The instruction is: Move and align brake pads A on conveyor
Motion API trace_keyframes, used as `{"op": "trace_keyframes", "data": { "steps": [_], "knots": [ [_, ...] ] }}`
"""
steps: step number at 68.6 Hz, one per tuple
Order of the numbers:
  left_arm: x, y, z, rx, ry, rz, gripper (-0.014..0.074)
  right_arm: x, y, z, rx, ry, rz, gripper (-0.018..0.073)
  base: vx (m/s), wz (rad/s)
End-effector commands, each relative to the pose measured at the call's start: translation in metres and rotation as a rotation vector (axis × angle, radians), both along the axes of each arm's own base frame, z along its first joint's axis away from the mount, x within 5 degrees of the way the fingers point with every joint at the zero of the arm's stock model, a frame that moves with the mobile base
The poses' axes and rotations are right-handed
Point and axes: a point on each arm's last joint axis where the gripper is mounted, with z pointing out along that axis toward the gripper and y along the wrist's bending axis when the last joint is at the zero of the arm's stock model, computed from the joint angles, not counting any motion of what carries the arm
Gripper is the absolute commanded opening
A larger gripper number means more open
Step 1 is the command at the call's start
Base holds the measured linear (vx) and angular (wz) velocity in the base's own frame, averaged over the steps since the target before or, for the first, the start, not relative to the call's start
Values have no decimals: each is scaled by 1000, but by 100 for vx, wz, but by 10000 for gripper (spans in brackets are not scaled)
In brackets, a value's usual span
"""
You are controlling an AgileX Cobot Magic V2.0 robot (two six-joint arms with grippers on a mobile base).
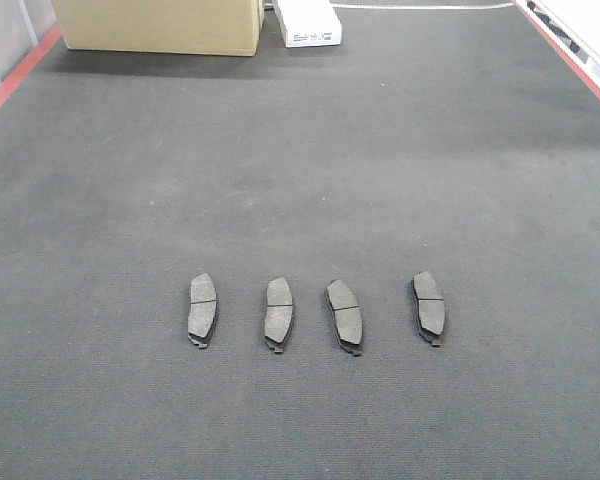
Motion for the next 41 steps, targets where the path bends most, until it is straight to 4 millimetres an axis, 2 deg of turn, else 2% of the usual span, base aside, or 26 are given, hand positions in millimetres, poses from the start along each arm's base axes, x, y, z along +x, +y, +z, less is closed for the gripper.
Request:
{"op": "trace_keyframes", "data": {
  "steps": [1,41],
  "knots": [
    [0,-3,13,-33,-66,-34,-6,2,0,14,11,-90,0,-9,1,1],
    [0,-3,13,-33,-66,-34,-6,2,0,14,11,-90,0,-9,0,1]
  ]
}}
